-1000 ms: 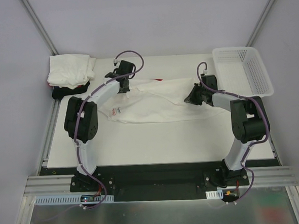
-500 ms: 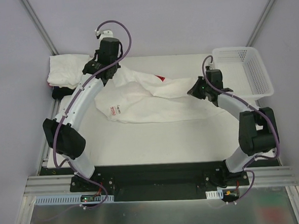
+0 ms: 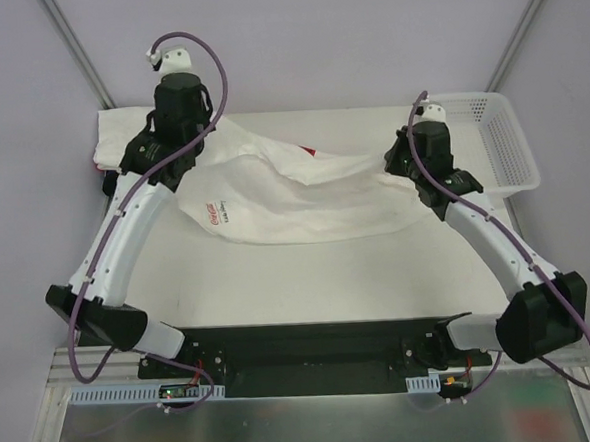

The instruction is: Fold and stack the t-shirts

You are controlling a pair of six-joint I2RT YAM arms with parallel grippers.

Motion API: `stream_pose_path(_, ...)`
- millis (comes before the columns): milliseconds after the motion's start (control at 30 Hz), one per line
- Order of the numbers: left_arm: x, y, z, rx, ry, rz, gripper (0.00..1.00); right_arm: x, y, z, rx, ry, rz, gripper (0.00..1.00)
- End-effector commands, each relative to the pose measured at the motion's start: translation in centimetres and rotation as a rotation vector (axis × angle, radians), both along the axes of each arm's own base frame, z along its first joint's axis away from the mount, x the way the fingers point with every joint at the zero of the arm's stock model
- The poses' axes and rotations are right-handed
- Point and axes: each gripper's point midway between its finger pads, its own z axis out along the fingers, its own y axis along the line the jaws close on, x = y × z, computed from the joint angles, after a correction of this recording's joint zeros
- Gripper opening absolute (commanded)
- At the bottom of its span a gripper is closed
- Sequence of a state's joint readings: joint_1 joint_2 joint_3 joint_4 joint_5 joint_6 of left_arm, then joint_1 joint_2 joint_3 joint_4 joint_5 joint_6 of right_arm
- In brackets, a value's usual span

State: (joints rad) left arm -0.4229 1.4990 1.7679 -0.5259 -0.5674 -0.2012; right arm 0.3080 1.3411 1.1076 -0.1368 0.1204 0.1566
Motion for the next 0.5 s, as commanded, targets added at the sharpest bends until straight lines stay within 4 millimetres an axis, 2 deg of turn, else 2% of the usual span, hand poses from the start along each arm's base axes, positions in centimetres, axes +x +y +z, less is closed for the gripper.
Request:
stream_pose_path(0, -5.2, 2.1, 7.8, -0.051, -0.196, 0.008, 0.0, -1.6, -2.9, 8.8, -0.126, -0.213, -0.095, 0.01)
stream_pose_path(67, -6.8, 2.4, 9.0, -0.057, -0.23, -0.004, 0.0, -3.1, -3.1, 11.4, -0.136, -0.279, -0.098, 0.01)
stream_pose_path(133, -9.1, 3.0, 10.6, -0.074, -0.277, -0.018, 0.0, -4.6, -4.2, 13.6, -0.171, -0.34, -0.133, 0.01)
stream_pose_path(333, -14.4, 4.2, 12.7, -0.142, -0.371, -0.093, 0.0, -7.8, -6.3, 16.3, -0.309, -0.402, -0.228, 0.01)
stream_pose_path(433, -16.5, 4.3, 12.9, -0.155, -0.398, -0.156, 0.0, -9.9, -6.6, 17.6, -0.395, -0.448, -0.249, 0.01)
stream_pose_path(467, -17.0, 4.4, 12.9, -0.16, -0.407, -0.167, 0.0, -11.1, -6.3, 18.8, -0.377, -0.489, -0.25, 0.01)
